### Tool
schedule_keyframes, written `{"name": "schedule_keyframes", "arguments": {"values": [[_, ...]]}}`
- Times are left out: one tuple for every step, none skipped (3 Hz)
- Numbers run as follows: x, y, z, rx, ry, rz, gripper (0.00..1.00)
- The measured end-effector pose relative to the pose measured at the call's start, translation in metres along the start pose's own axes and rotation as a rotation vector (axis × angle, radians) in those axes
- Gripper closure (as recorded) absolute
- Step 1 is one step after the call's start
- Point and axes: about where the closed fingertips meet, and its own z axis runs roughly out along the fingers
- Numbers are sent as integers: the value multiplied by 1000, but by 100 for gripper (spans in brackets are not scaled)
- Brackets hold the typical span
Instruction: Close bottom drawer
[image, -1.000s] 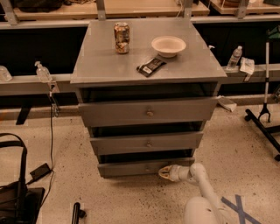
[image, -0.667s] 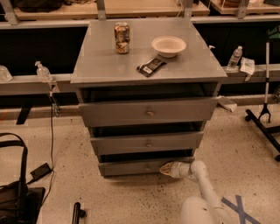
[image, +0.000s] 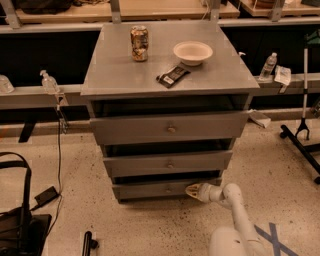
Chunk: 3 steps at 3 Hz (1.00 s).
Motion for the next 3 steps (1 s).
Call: {"name": "schedule_keyframes", "arguments": {"values": [[-2, 20, -17, -26, -48, 17, 100], [-7, 59, -33, -106, -98, 69, 100], [-11, 70, -31, -124, -112, 80, 77]]}}
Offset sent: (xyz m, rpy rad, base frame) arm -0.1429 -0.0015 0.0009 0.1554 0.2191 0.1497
